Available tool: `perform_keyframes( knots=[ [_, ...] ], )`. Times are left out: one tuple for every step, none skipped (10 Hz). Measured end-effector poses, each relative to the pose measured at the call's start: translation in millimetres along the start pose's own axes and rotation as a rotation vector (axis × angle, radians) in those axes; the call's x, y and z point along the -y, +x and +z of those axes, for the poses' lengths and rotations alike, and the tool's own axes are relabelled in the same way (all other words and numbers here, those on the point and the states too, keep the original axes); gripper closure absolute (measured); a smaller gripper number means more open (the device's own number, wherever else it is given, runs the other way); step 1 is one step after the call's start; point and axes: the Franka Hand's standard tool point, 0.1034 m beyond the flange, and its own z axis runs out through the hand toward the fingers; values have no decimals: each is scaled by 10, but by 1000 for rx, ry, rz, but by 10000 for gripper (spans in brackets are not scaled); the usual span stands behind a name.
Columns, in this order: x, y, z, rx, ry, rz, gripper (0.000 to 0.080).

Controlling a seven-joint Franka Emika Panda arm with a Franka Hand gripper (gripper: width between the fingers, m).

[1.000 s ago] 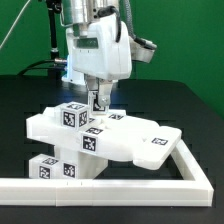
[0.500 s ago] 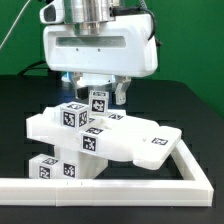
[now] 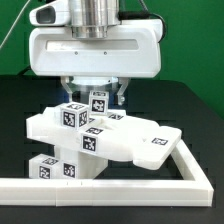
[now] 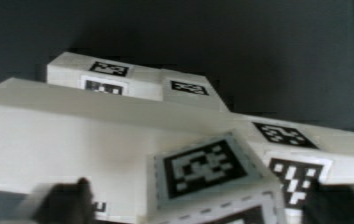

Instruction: Assemble chair

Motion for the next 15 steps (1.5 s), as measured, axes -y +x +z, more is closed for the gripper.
perform_keyframes(
  knots=[
    [2,-1,1,0,1,19,356],
    [8,-2,2,1,3,122,356],
    [8,-3,2,1,3,180,517],
    [8,-3,3,1,3,215,517],
    [11,-3,3,1,4,288,517],
    [14,-4,3,2,7,346,517],
    [19,-5,4,3,9,422,517],
    [21,-6,5,4,11,507,517],
    [22,-10,6,10,19,659,517],
    [28,-12,8,15,26,798,517],
    [37,-9,9,23,46,938,517],
    [46,3,8,31,77,1073,517],
    [46,14,7,24,85,1088,517],
    [48,13,9,24,85,1076,407],
    [47,13,9,23,85,1058,407]
  ],
)
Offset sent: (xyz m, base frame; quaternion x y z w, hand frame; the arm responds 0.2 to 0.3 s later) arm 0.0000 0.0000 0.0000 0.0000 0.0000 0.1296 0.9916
